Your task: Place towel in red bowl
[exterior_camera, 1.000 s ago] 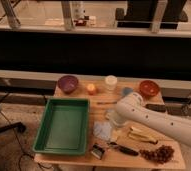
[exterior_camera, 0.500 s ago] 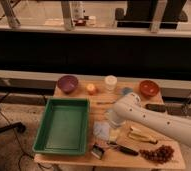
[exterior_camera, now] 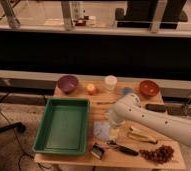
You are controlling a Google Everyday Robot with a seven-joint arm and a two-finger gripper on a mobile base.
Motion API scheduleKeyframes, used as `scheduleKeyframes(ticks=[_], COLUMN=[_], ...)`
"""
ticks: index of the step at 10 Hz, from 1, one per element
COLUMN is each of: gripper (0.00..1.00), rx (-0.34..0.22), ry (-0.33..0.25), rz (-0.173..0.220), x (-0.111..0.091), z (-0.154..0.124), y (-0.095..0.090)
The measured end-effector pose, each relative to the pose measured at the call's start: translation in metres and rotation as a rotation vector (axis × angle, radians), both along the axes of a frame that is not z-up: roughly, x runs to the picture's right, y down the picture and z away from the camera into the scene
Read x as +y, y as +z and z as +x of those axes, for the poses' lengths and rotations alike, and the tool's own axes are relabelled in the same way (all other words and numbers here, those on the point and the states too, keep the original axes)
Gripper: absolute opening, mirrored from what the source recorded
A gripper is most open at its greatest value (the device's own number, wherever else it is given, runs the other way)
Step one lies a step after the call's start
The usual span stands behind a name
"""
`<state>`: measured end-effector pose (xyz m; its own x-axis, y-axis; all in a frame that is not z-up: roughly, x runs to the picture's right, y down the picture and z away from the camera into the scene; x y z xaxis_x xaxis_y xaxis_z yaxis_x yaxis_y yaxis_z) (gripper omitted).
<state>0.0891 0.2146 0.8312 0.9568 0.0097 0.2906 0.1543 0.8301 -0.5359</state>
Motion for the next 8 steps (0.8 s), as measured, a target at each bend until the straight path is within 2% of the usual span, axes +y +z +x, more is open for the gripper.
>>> scheduleKeyframes(ticks=[2, 4, 8], gripper=[0.8, 0.74, 0.74], rx=[0.009, 0.019, 0.02], ry=[0.007, 0.009, 0.003], rz=[-0.005, -0.014, -0.033], x=[0.001, 0.003, 0.01], z=[0.007, 0.013, 0.017], y=[0.003, 0.004, 0.0])
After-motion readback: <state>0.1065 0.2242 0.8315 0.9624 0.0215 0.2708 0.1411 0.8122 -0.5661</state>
